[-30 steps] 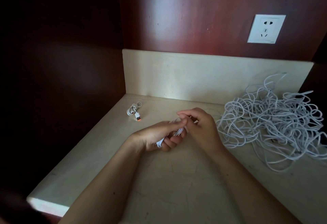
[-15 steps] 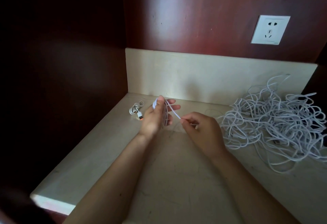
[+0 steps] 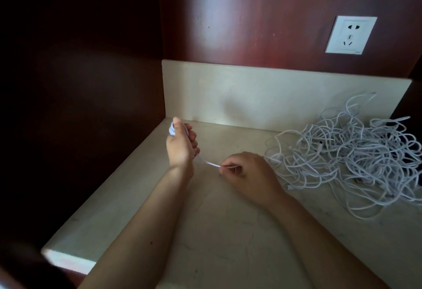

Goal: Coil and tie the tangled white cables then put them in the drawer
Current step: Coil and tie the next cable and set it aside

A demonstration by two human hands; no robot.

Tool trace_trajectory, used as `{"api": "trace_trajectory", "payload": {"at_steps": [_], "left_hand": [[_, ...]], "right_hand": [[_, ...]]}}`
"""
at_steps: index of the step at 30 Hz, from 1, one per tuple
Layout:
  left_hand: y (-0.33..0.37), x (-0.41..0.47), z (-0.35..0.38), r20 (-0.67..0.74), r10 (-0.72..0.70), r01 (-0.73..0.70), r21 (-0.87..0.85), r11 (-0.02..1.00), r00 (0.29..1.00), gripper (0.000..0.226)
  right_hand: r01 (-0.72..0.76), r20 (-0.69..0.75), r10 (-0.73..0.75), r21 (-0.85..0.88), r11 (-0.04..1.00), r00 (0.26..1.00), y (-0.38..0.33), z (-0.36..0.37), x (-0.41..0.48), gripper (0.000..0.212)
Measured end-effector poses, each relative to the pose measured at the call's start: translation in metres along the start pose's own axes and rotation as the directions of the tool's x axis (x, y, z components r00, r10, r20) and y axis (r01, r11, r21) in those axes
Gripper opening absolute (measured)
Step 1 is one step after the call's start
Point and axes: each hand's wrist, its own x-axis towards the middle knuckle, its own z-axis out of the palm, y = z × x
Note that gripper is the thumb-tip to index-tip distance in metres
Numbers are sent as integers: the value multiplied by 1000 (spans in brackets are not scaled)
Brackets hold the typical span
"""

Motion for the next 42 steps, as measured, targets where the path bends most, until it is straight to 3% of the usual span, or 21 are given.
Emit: {"api": "trace_trajectory", "payload": {"at_steps": [6, 11, 14, 17, 21, 23, 25, 28, 32, 35, 38, 42], "left_hand": [[-7, -1, 0, 55, 85, -97, 268, 958, 995, 43], [-12, 1, -3, 181, -13, -64, 415, 908, 983, 42], [-13, -3, -3, 298, -144, -33, 518, 855, 944, 43], [-11, -10, 1, 394, -332, -19, 669, 743, 857, 55], [-8, -17, 2, 513, -600, 145, 674, 725, 614, 64], [-6, -20, 0, 542, -657, 156, 697, 699, 524, 61], [-5, -23, -1, 570, -662, 103, 715, 691, 487, 51], [-6, -25, -2, 611, -572, 21, 673, 739, 547, 38], [-11, -23, 5, 590, -284, -97, 530, 843, 756, 39], [-15, -15, 5, 456, -46, -178, 436, 882, 889, 36], [-8, -7, 1, 364, -53, 3, 137, 991, 930, 37], [1, -2, -4, 339, -129, 178, -118, 977, 932, 37]], "right_hand": [[-76, -19, 83, 254, 964, 996, -7, 1, -2, 21], [-46, -76, 88, 440, 897, 993, -10, -4, 2, 10], [-44, -114, 116, 498, 866, 987, -10, -7, 3, 7], [-19, -149, 110, 512, 859, 983, -10, -9, 3, 11], [-61, -179, 178, 519, 853, 968, -4, -7, 3, 8], [-79, -191, 217, 550, 831, 957, 0, -6, 4, 14], [-56, -176, 187, 568, 821, 966, 3, -5, 5, 11], [-52, -168, 161, 517, 855, 972, 10, -3, 5, 10], [-92, -204, 166, 331, 939, 965, 17, -4, 3, 15], [-135, -209, 163, 143, 980, 964, 23, -6, 1, 10], [-157, -146, 176, 133, 979, 973, 25, -6, -1, 14], [-185, 40, 186, -38, 982, 982, 28, -4, -1, 30]]}}
